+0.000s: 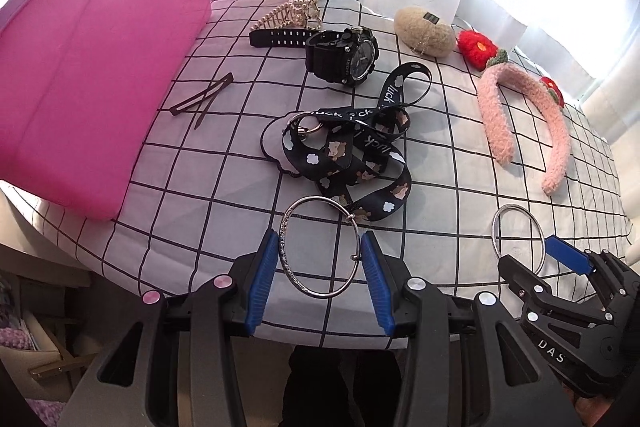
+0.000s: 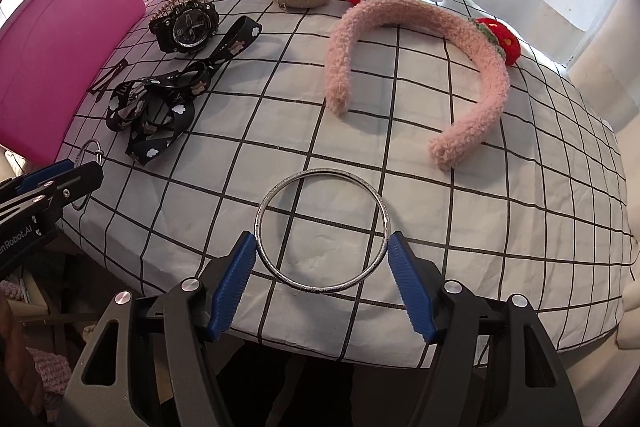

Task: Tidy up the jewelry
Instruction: 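Lift both held bangles off the table with both tools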

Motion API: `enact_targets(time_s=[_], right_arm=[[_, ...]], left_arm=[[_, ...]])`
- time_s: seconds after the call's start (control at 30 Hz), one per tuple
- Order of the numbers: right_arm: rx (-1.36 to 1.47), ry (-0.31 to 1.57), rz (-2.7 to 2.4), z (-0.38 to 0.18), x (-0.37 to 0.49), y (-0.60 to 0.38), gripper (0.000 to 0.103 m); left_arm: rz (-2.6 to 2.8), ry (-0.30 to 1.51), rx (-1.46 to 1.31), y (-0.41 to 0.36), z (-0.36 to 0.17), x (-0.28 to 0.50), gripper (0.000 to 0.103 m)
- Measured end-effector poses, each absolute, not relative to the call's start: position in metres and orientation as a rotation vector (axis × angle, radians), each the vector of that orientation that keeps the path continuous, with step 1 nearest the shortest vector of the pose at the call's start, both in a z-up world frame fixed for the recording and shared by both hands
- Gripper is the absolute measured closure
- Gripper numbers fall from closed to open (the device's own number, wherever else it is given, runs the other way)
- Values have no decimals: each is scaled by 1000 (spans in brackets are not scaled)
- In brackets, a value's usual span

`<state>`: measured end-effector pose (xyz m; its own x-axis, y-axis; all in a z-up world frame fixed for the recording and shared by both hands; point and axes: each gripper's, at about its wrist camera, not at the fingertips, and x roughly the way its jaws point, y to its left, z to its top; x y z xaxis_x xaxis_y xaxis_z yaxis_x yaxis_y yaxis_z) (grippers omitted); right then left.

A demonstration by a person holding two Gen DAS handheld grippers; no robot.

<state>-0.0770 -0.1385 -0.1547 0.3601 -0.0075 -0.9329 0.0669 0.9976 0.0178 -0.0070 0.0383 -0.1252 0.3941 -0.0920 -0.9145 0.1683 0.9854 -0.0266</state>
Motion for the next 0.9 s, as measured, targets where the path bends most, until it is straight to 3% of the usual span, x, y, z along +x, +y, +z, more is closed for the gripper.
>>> enact_targets(time_s=[0.37, 0.73, 0.9], right_arm=[[21, 1246, -64, -166, -63, -131, 34], [42, 1259, -114, -172, -51, -138, 11], [37, 1251, -104, -174, -45, -137, 9]], left_arm=[[-159, 1161, 68, 43, -128, -5, 61], [-156, 1167, 58, 47, -130, -2, 61], [-159, 1175, 58, 46, -132, -1, 61]])
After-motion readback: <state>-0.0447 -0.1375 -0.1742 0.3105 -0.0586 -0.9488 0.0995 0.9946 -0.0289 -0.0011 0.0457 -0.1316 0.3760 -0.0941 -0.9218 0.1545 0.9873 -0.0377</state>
